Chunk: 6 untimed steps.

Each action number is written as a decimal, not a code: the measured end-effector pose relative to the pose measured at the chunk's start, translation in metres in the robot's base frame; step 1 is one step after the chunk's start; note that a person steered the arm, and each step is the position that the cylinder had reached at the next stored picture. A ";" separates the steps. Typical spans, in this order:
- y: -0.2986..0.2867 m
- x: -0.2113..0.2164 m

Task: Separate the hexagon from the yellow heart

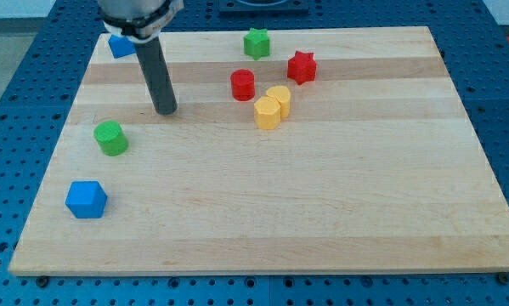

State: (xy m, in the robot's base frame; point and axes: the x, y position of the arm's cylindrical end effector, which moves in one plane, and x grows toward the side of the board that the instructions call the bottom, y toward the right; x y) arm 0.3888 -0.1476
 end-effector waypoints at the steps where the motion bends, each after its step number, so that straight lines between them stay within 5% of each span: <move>1: 0.014 0.025; 4: 0.061 0.002; 6: 0.176 0.020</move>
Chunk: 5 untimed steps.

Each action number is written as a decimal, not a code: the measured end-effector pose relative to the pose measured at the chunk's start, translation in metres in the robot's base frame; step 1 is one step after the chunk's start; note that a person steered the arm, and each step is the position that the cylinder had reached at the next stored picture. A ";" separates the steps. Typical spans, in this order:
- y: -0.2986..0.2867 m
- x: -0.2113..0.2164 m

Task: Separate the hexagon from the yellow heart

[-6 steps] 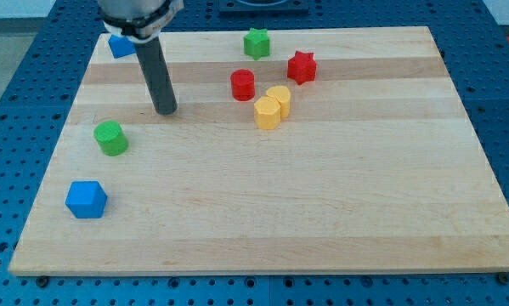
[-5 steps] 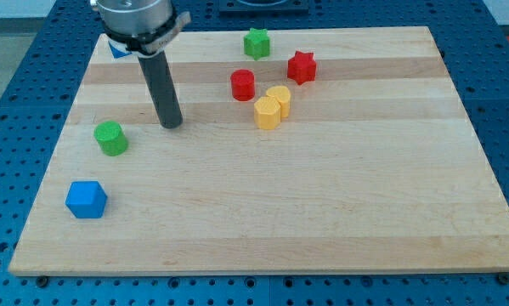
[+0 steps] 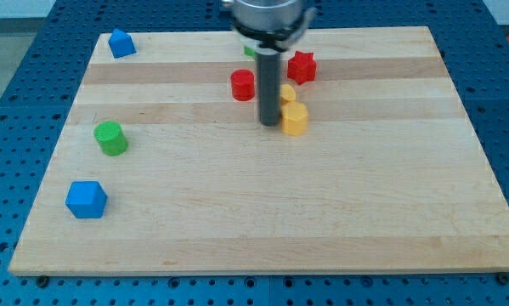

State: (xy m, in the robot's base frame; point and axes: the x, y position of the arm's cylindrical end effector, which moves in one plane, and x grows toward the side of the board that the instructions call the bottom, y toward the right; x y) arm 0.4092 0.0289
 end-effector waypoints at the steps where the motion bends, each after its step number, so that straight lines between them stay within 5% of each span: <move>1: 0.030 0.010; 2: 0.013 0.010; 4: 0.097 -0.007; 5: 0.077 0.003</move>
